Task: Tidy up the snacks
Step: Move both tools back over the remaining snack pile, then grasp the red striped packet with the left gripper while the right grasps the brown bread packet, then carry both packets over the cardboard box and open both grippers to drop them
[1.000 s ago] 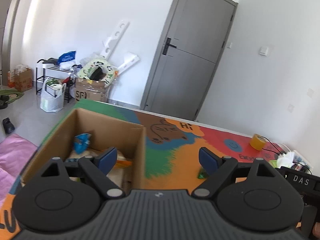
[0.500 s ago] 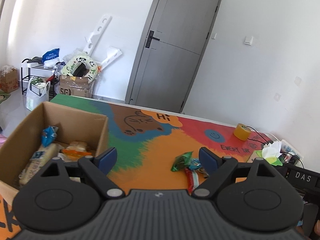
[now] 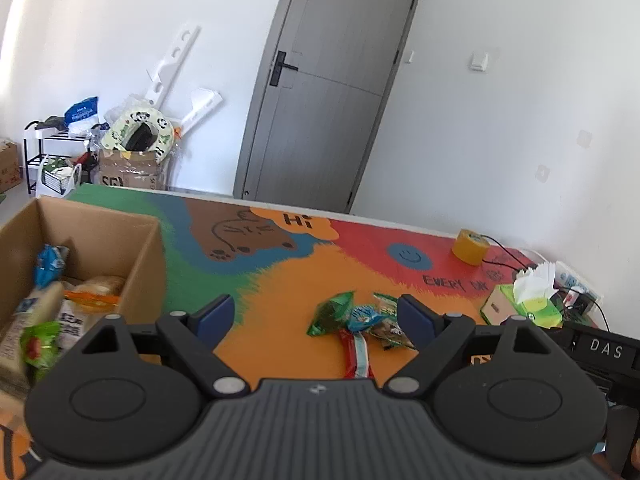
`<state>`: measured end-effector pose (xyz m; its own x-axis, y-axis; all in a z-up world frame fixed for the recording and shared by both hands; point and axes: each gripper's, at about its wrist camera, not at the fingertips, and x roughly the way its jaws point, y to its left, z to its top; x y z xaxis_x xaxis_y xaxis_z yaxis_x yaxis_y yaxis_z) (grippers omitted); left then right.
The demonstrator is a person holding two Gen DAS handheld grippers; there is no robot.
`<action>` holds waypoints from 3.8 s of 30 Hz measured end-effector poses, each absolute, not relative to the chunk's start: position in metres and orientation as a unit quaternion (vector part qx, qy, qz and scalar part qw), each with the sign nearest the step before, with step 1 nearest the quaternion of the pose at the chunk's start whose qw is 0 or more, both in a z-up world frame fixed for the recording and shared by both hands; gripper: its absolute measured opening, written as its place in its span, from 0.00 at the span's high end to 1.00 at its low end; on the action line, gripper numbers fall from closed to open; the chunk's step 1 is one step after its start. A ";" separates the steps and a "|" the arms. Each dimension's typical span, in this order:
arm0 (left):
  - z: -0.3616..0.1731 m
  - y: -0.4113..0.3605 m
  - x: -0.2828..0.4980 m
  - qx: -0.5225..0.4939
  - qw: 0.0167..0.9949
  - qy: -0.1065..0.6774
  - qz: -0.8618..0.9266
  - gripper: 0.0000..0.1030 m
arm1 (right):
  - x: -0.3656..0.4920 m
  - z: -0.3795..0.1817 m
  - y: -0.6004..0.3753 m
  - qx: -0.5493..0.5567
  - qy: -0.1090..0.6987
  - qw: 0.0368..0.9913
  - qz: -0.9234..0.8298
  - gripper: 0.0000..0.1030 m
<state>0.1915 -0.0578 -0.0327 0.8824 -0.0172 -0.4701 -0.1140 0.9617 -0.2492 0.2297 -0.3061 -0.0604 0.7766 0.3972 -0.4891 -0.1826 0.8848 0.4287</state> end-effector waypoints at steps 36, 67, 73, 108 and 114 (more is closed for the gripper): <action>-0.119 -0.123 0.295 -0.088 0.932 0.351 0.020 0.57 | 0.307 -0.129 -0.331 0.212 0.367 0.893 0.149 0.38; -0.107 -0.047 0.294 -0.151 0.933 0.324 0.043 0.82 | 0.357 -0.132 -0.256 0.159 0.388 0.894 0.156 0.37; -0.111 -0.038 0.296 -0.157 0.930 0.329 0.051 0.82 | 0.360 -0.135 -0.237 0.122 0.385 0.904 0.139 0.32; -0.057 -0.050 0.213 -0.149 0.954 0.257 0.033 0.82 | 0.265 -0.086 -0.264 0.148 0.323 0.921 0.160 0.53; -0.049 -0.046 0.194 -0.153 0.957 0.244 0.037 0.82 | 0.249 -0.076 -0.261 0.144 0.309 0.924 0.171 0.53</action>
<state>0.1944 -0.0460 -0.0485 0.8782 -0.0034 -0.4782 -0.1458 0.9505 -0.2743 0.2493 -0.2610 -0.0758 0.7500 0.4061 -0.5221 -0.2279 0.8997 0.3724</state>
